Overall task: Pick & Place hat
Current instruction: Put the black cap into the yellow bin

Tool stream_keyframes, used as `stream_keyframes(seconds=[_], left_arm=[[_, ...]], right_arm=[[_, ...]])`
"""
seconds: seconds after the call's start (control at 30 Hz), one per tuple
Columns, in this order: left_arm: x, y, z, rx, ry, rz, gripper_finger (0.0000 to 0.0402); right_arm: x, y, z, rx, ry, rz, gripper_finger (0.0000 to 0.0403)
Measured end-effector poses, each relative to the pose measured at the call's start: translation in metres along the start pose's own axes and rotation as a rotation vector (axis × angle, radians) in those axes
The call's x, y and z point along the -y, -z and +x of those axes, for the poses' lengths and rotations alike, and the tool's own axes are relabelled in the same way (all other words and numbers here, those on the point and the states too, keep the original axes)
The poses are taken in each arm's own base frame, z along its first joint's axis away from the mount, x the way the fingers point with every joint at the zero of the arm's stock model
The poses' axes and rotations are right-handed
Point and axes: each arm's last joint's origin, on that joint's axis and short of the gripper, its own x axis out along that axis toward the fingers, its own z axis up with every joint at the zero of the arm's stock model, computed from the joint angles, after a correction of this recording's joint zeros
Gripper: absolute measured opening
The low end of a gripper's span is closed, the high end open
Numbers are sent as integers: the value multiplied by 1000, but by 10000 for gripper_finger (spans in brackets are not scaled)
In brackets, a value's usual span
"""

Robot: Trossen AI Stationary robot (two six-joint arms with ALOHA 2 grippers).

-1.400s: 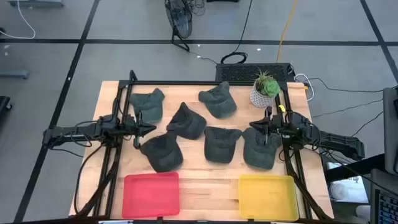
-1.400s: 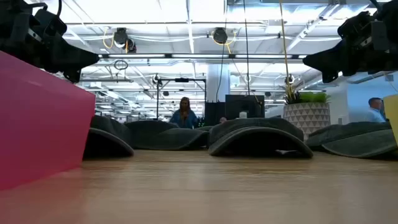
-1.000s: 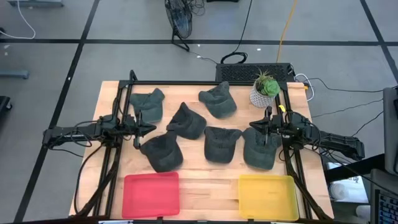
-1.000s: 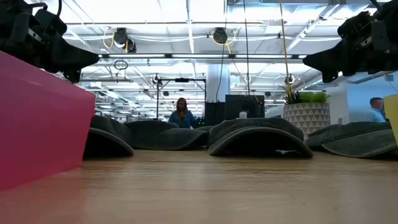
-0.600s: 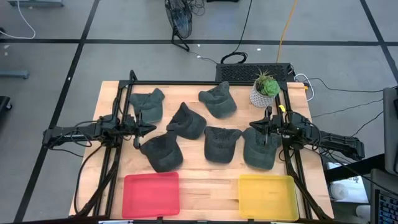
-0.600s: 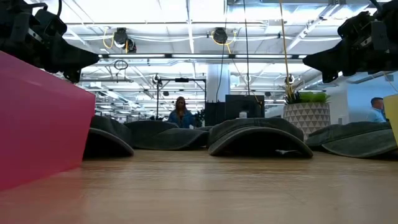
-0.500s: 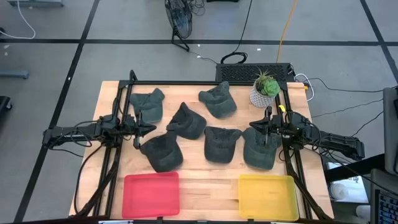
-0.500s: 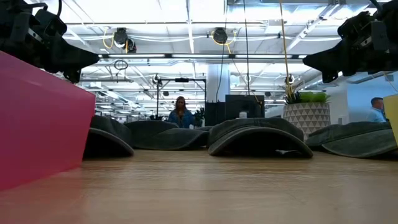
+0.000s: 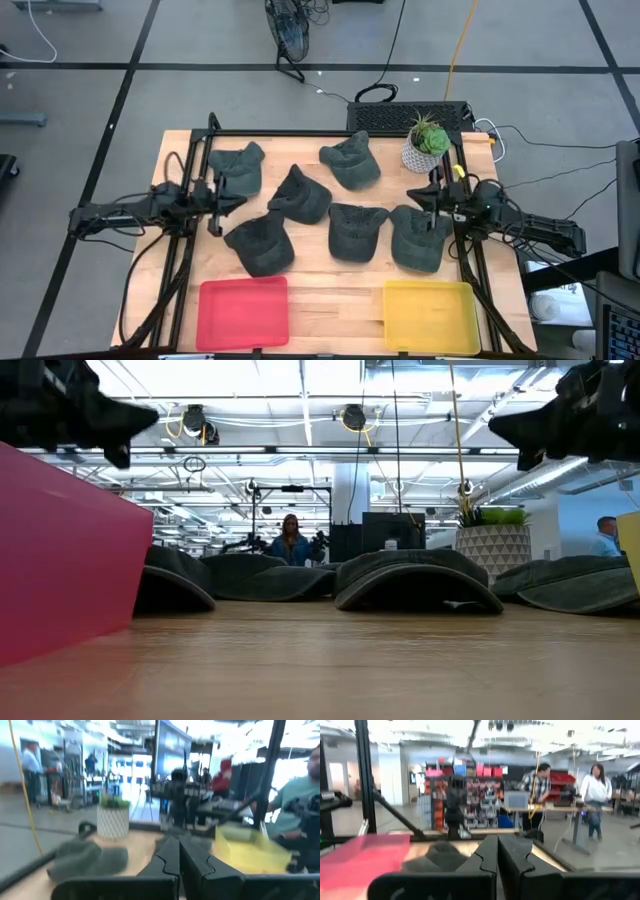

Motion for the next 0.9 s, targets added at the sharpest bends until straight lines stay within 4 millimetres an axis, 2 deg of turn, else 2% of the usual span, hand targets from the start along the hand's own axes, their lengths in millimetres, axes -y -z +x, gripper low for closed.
stream_keyframes(seconds=[0.07, 0.17, 0.3, 0.5, 0.67, 0.77, 0.9], left_arm=[[1, -14, -1, 26, -15, 18, 6], [2, -39, -2, 56, -43, 57, 6], [3, -83, -5, 99, -86, 108, 6], [7, -153, -4, 113, -124, 211, 5], [10, -202, 8, 91, -175, 216, 6], [10, -219, 18, 49, -192, 215, 6], [9, -223, 32, -59, -215, 221, 6]], right_arm=[[1, 0, 1, -31, 20, 3, 0], [1, -26, 4, 26, 43, -14, 0], [2, -61, 10, 62, 52, -45, 0], [3, -132, 25, 134, 51, -95, 0], [4, -182, 45, 109, 49, -107, 0], [6, -200, 57, 50, 47, -120, 0], [7, -204, 71, -37, 42, -122, 0]])
